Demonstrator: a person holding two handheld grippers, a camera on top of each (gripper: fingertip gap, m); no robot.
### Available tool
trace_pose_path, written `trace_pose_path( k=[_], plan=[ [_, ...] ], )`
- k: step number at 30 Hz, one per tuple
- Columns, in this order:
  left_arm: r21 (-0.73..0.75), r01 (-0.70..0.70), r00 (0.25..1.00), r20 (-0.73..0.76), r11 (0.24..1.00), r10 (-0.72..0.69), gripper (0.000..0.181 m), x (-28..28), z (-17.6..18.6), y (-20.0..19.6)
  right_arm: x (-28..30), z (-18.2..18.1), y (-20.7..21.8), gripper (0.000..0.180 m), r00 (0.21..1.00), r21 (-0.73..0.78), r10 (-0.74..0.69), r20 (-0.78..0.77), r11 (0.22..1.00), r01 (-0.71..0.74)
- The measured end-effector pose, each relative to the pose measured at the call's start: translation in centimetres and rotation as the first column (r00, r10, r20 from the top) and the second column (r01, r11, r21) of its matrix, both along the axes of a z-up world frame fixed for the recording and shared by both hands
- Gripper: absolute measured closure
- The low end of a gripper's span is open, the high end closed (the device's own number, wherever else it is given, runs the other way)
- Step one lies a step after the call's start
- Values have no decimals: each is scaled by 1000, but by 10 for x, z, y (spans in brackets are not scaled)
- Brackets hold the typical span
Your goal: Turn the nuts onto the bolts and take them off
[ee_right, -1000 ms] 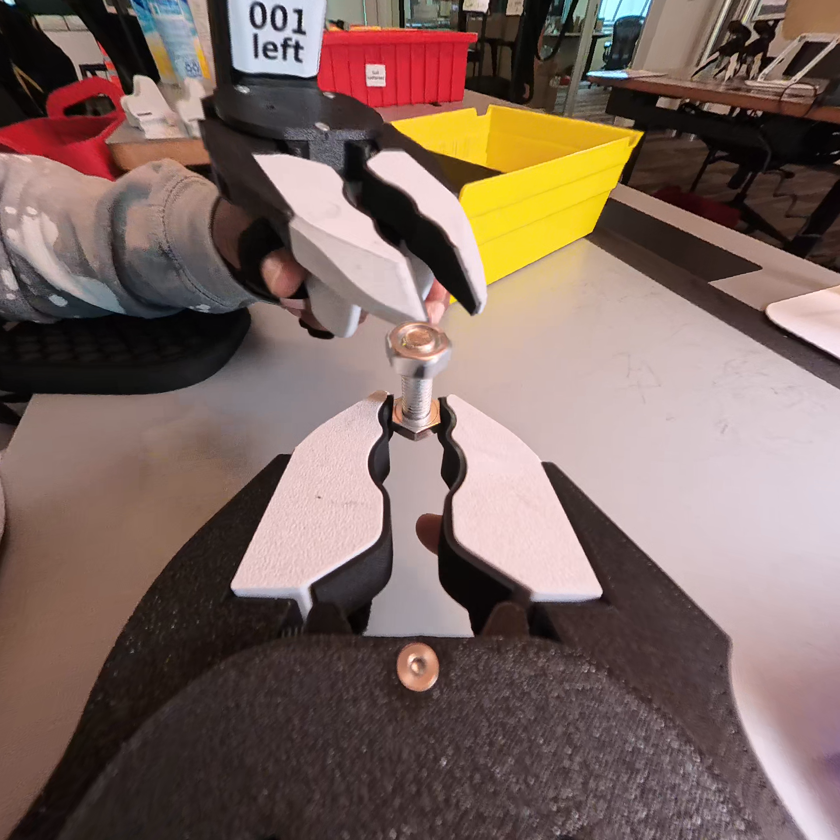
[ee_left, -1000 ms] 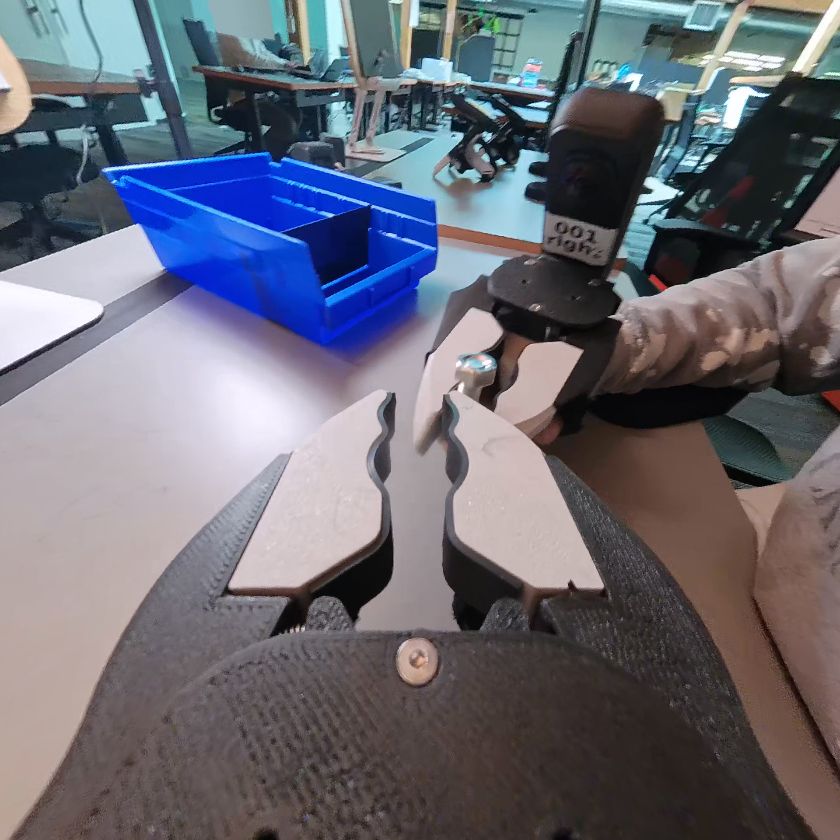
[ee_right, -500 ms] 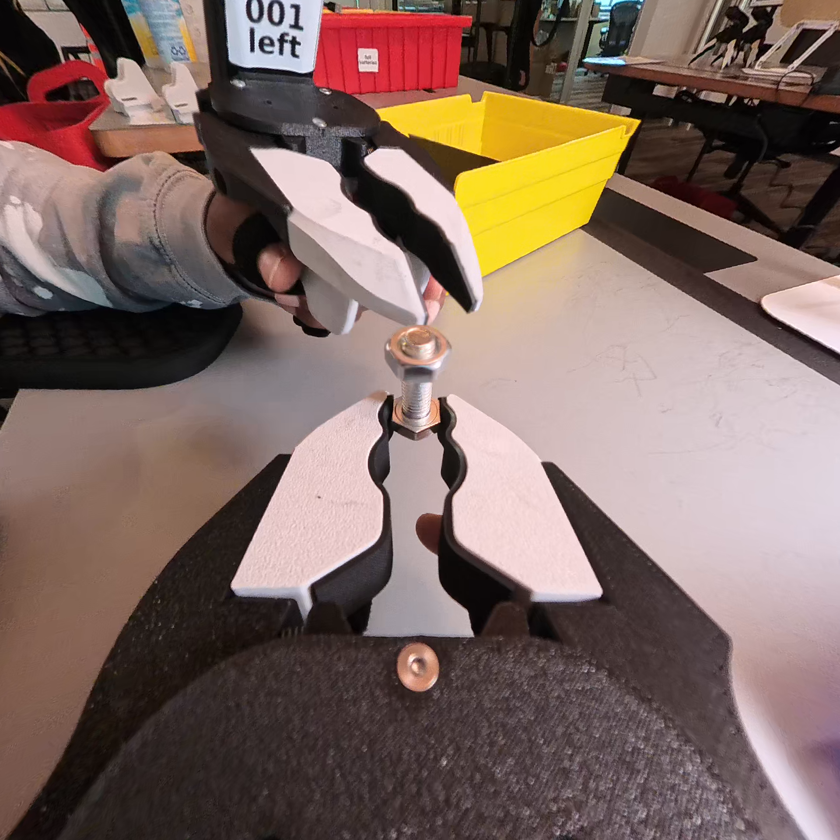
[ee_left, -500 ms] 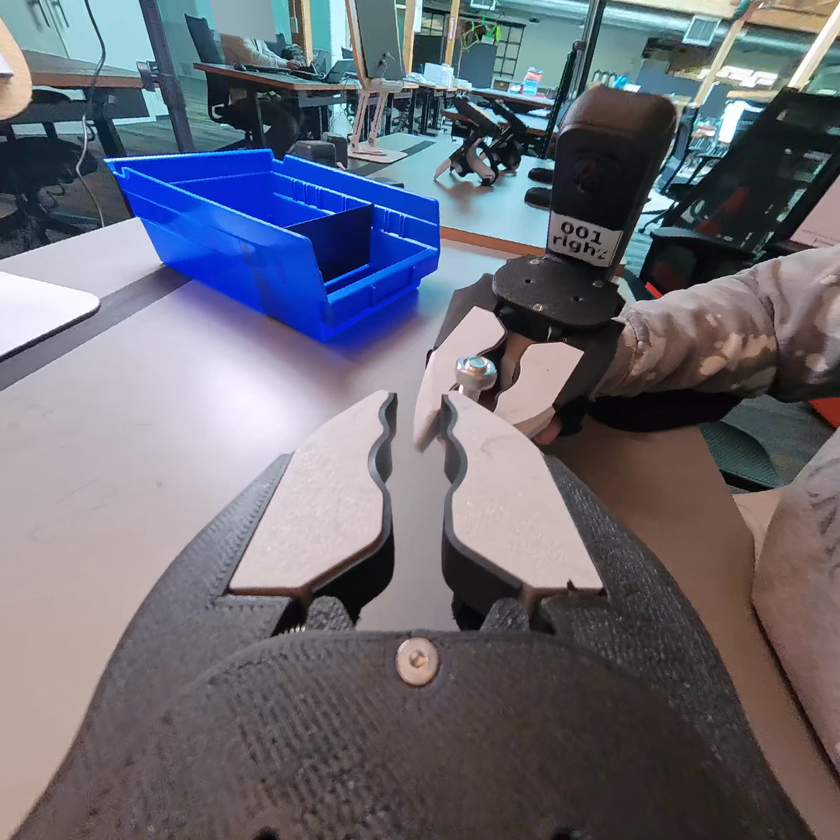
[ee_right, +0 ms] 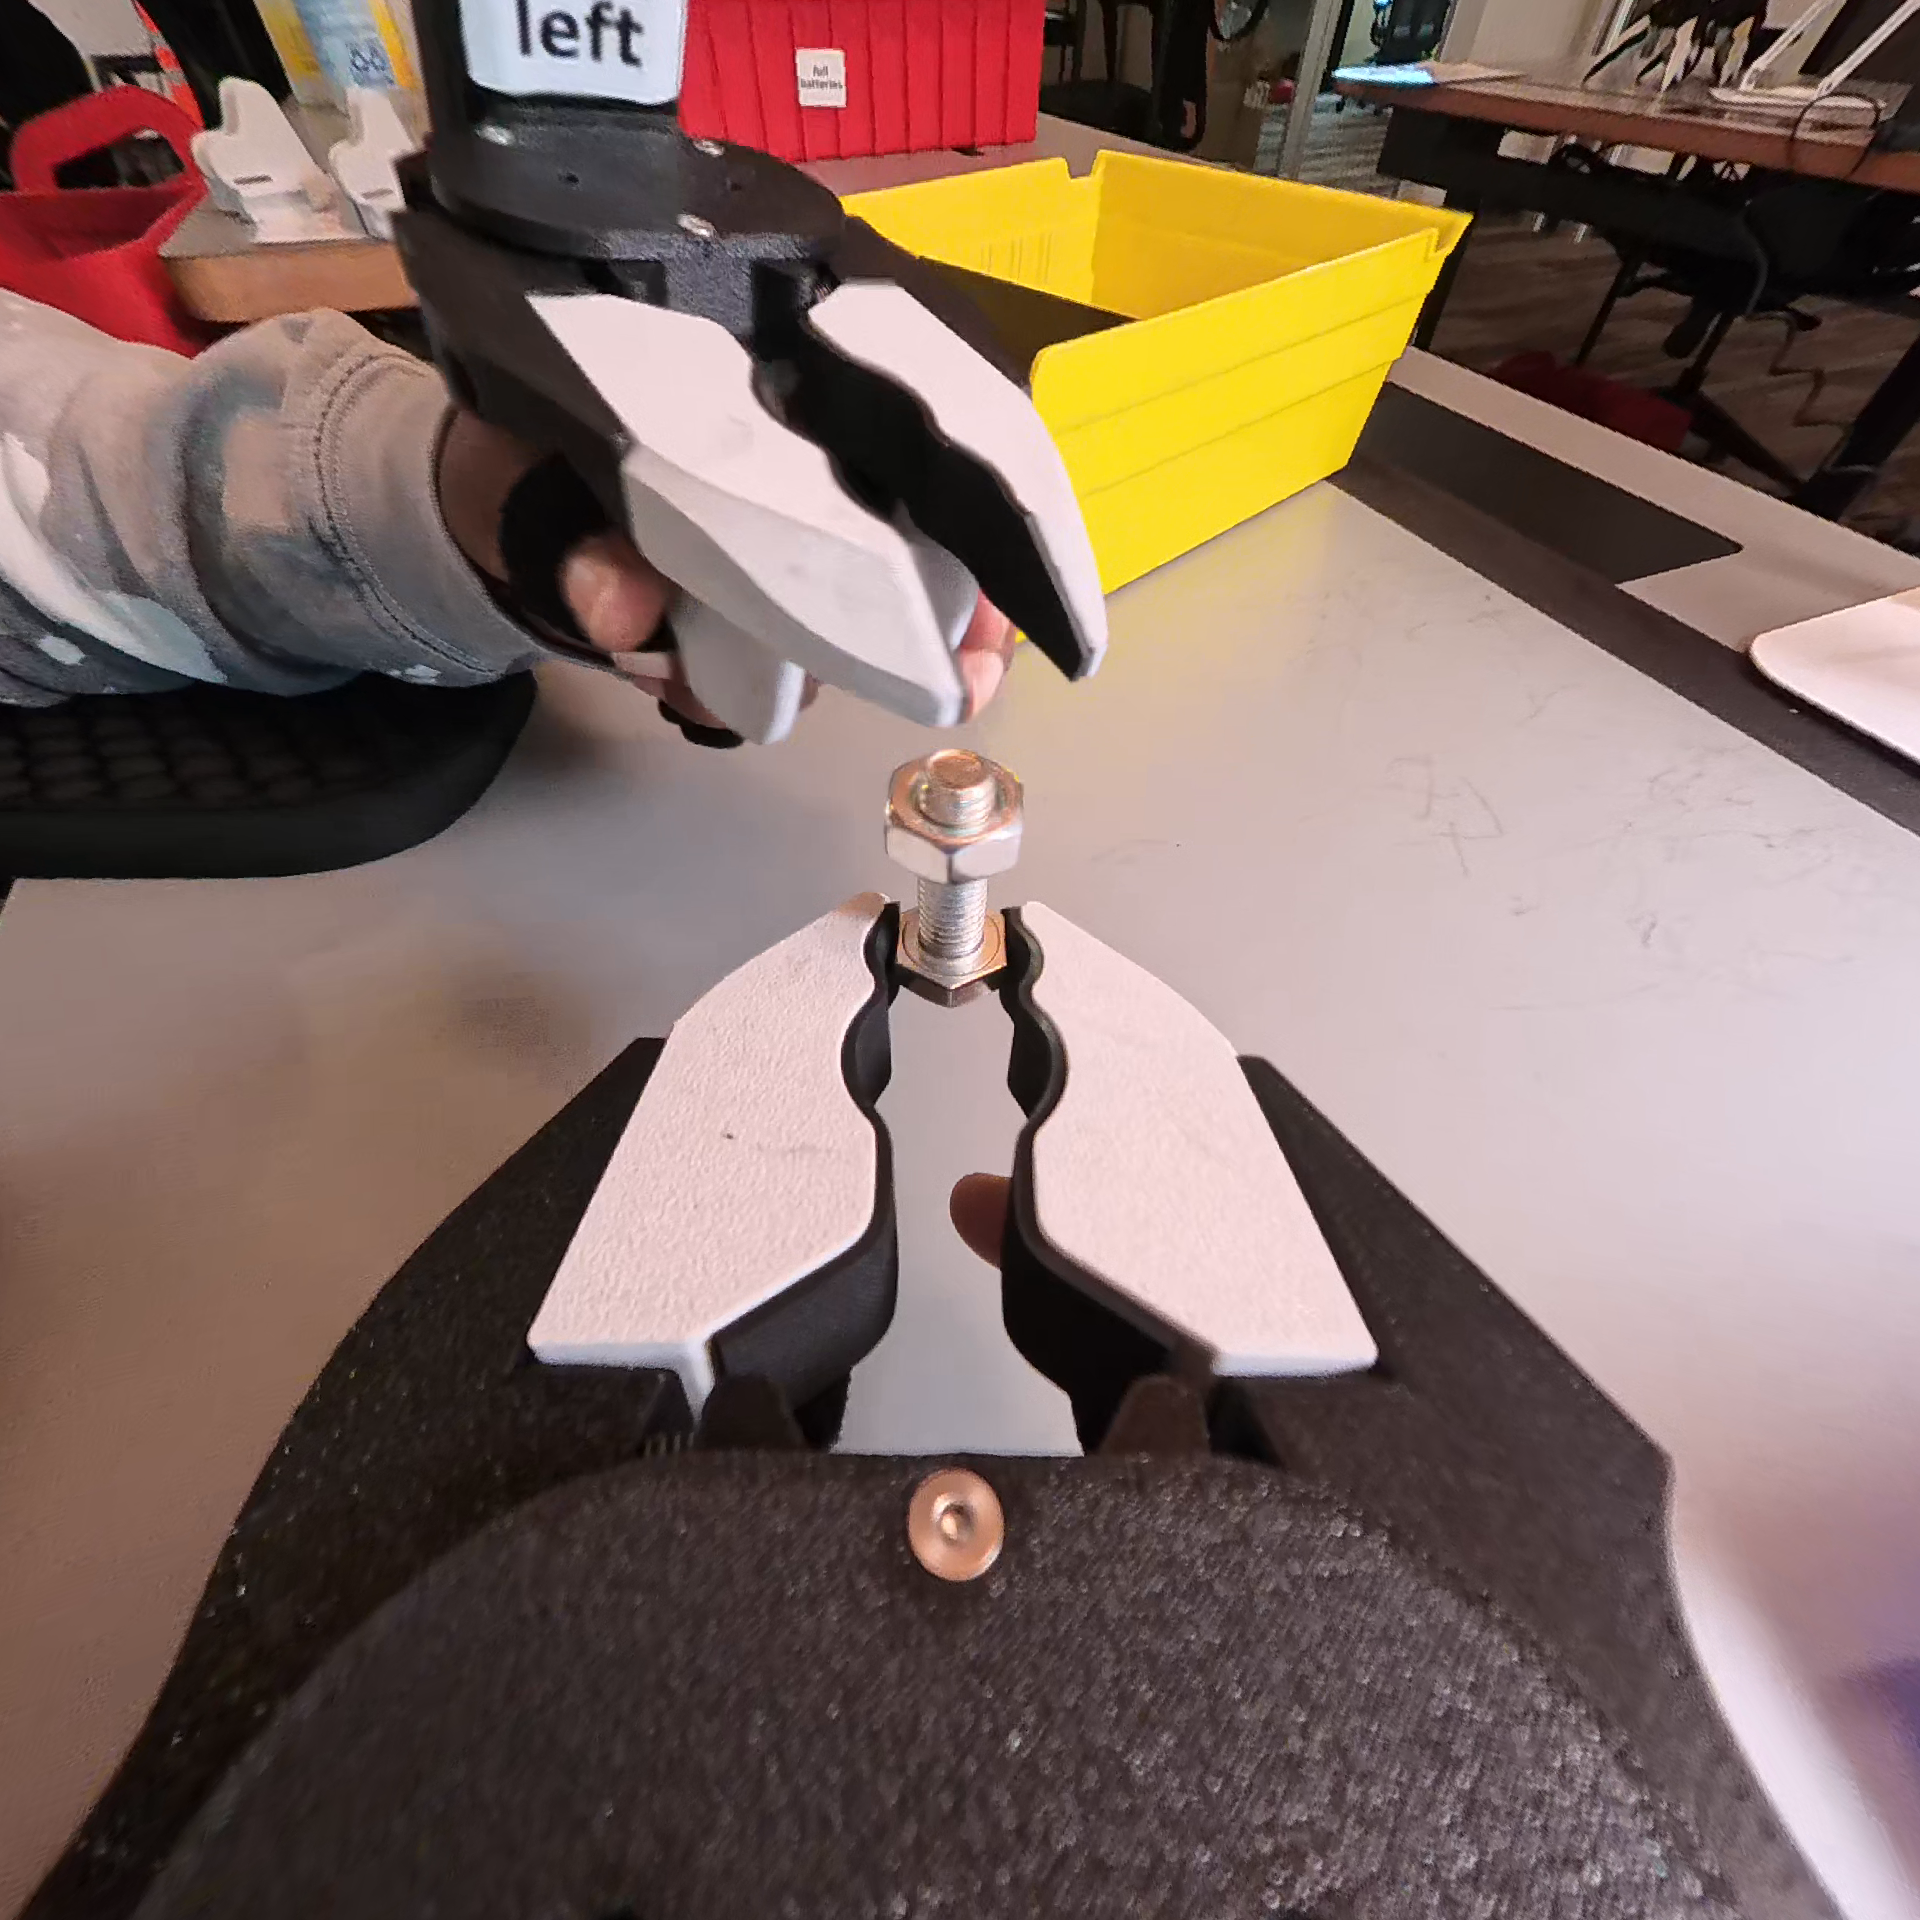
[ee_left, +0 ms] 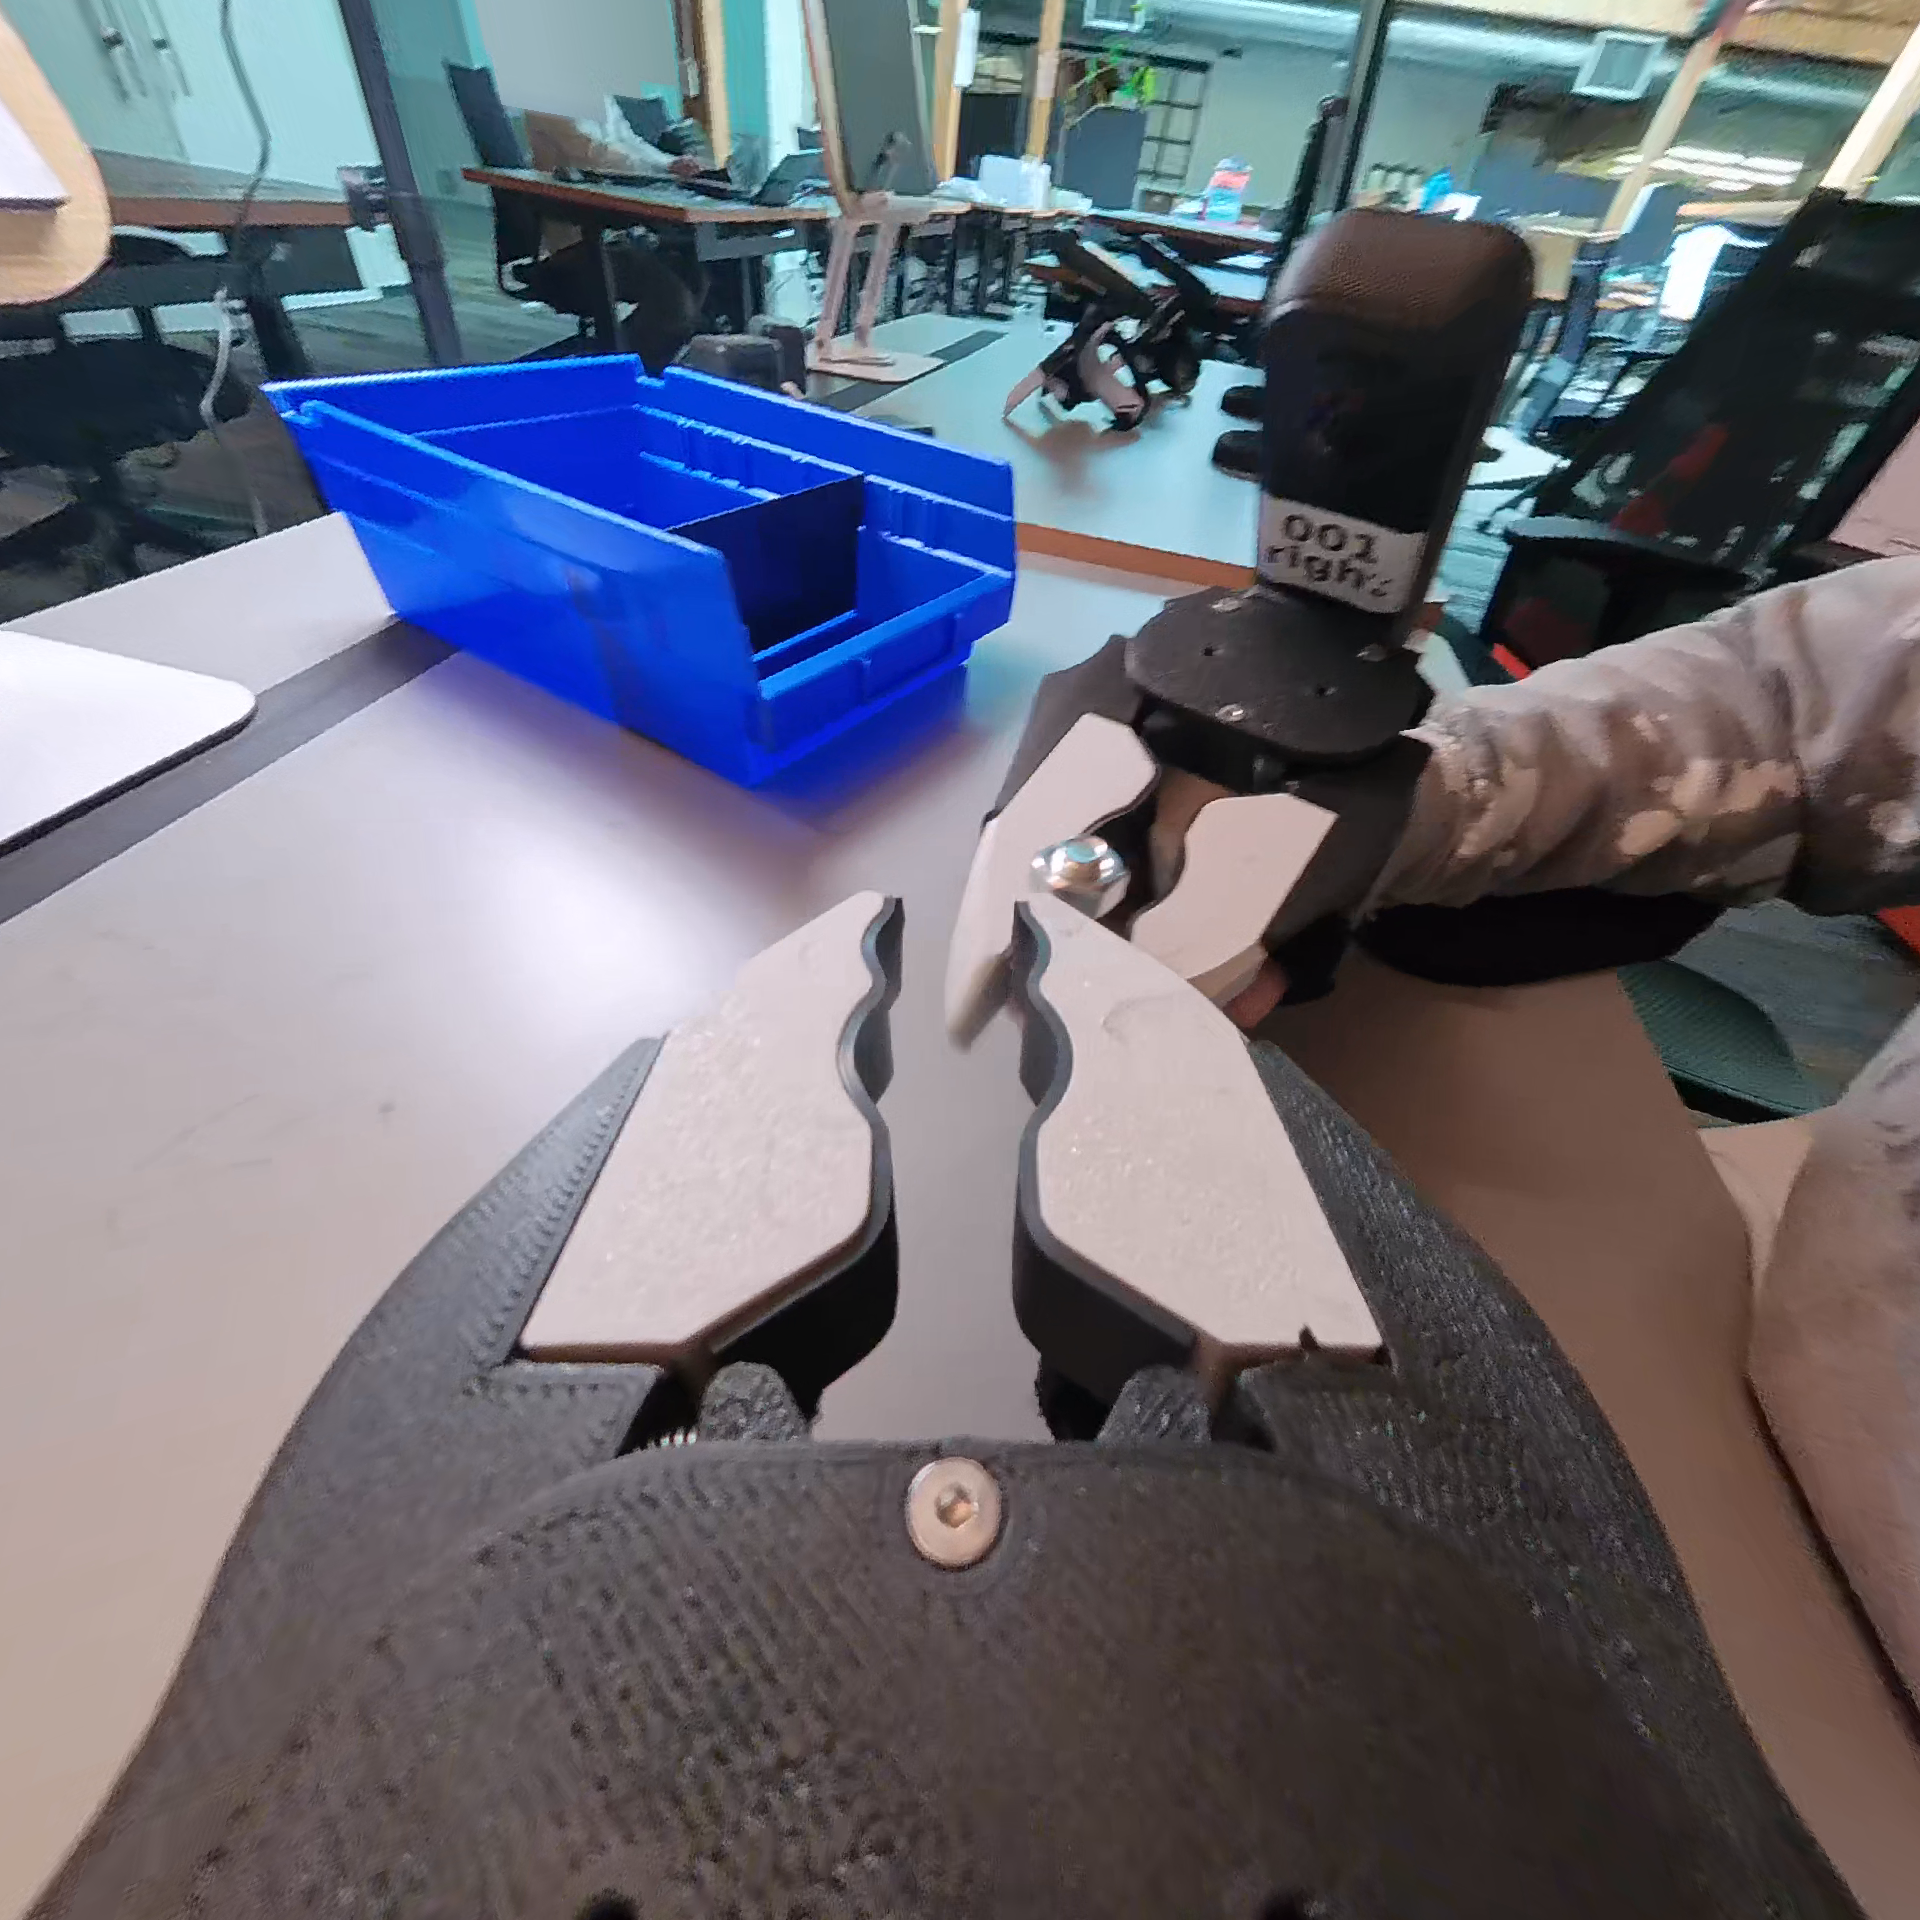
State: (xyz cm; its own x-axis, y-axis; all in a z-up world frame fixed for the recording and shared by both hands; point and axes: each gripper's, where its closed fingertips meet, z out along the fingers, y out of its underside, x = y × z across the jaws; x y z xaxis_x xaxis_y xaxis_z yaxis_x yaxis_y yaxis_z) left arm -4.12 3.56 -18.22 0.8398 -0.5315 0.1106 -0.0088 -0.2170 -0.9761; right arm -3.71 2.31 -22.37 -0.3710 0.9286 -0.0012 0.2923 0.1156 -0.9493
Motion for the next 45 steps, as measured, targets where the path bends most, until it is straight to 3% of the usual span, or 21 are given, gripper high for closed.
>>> trace_pose_path(
  k=[4, 9, 12, 17, 23, 30, 33, 34, 36, 42, 45],
  plan=[
    [5, 71, 997, -12, 997, -71, 153, 20, -1, -4, 0, -1, -1, 161, 1000, 6, 1, 3, 1000, -1],
    [-25, -44, 998, -45, 999, 43, 166, -4, -7, 5, 0, 4, 2, 161, 1000, -13, -4, -17, 1000, 4],
    [-19, -11, 1000, 20, 1000, 12, 161, -3, -1, 1, 0, 2, 1, 161, 1000, 0, -6, -7, 1000, 6],
    [-21, 74, 997, 5, 997, -74, 151, 20, -3, -3, 0, 0, -1, 161, 1000, 6, 0, -1, 1000, 0],
    [-58, -37, 999, -28, 998, 36, 164, -4, -11, 5, 0, 5, 3, 161, 1000, -8, -8, -18, 1000, 8],
    [-26, 75, 997, 11, 997, -74, 151, 21, -3, -3, -1, 0, 0, 161, 1000, 11, -4, -3, 1000, 4],
    [-48, 41, 999, -17, 998, -42, 154, 15, -8, 0, 0, 1, 2, 161, 1000, 8, -11, -8, 1000, 11],
    [-64, -12, 1000, -26, 998, 10, 166, 7, -10, 3, 0, 3, 3, 161, 1000, -4, -6, -14, 1000, 6],
    [-65, -52, 997, -61, 997, 48, 165, -4, -14, 5, 0, 5, 4, 161, 1000, -8, -11, -20, 1000, 11],
    [-24, 69, 998, 5, 997, -69, 151, 20, -2, -4, -1, 1, 3, 161, 1000, 5, -14, -3, 1000, 14],
    [-38, 38, 999, -18, 999, -38, 155, 17, -6, 0, -1, 2, 2, 161, 1000, 5, -14, -9, 1000, 14]
  ],
)
